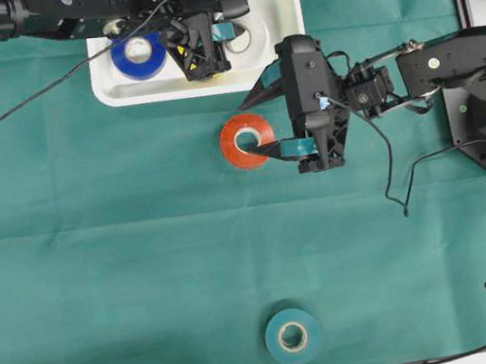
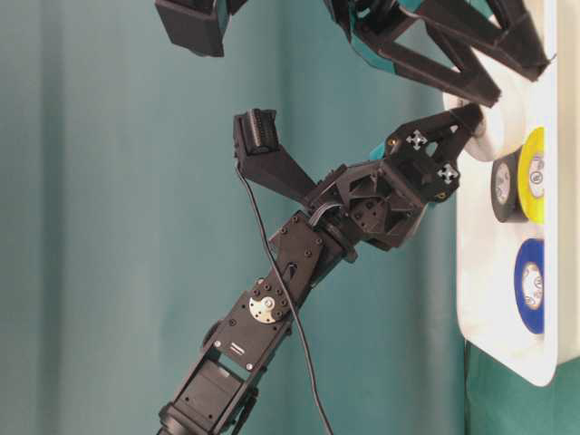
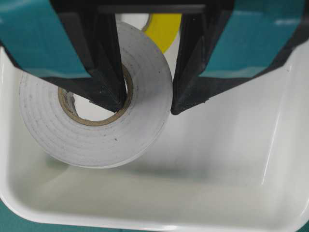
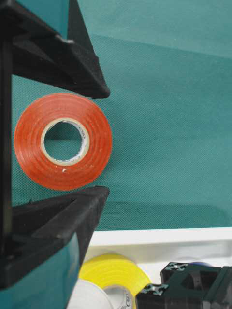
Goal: Put the tape alternately from left to right into the white case.
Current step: 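Lift the white tape with the left gripper and place it in the tray, then release the white tape and move the left gripper back over the red tape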
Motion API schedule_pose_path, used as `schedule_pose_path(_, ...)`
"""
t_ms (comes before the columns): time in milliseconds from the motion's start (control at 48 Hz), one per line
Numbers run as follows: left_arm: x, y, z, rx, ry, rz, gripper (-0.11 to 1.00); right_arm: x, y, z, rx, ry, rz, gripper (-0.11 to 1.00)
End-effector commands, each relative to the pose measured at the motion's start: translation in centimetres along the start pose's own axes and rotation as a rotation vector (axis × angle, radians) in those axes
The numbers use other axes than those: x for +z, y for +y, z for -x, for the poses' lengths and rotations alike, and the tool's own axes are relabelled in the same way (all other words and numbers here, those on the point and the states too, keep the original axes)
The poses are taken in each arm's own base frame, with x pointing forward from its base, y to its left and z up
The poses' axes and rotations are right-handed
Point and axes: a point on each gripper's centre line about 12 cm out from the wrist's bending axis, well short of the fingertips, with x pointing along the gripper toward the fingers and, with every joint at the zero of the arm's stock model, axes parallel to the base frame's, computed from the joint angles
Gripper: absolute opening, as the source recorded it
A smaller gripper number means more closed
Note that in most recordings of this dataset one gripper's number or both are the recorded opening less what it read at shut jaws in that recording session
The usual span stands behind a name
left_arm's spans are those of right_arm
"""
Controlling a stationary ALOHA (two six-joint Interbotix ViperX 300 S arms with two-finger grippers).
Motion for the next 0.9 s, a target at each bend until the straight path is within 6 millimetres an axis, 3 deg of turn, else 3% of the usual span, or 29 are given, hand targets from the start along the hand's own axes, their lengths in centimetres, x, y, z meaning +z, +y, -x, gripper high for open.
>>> schedule_pose_path(0,2.4,0.6,0.9,0.015,-0.067,0.005,-0.02,0.8,0.2,0.2,0.007,-0.028,0.002,0.76)
schedule_pose_path(250,2.3,0.6,1.1,0.015,-0.067,0.005,0.0,0.8,0.2,0.2,0.007,-0.028,0.002,0.76)
schedule_pose_path(375,2.2,0.5,1.1,0.012,-0.062,0.005,0.24,0.8,0.2,0.2,0.007,-0.028,0.002,0.76)
schedule_pose_path(563,2.2,0.5,1.7,0.013,-0.063,0.005,0.76,0.8,0.2,0.2,0.006,-0.026,0.0,0.76)
schedule_pose_path(667,2.0,0.4,2.0,0.012,-0.062,0.005,0.68,0.8,0.2,0.2,0.007,-0.026,0.0,0.76)
schedule_pose_path(875,1.8,0.3,2.1,0.01,-0.056,0.006,0.67,0.8,0.2,0.2,0.007,-0.028,-0.001,0.76)
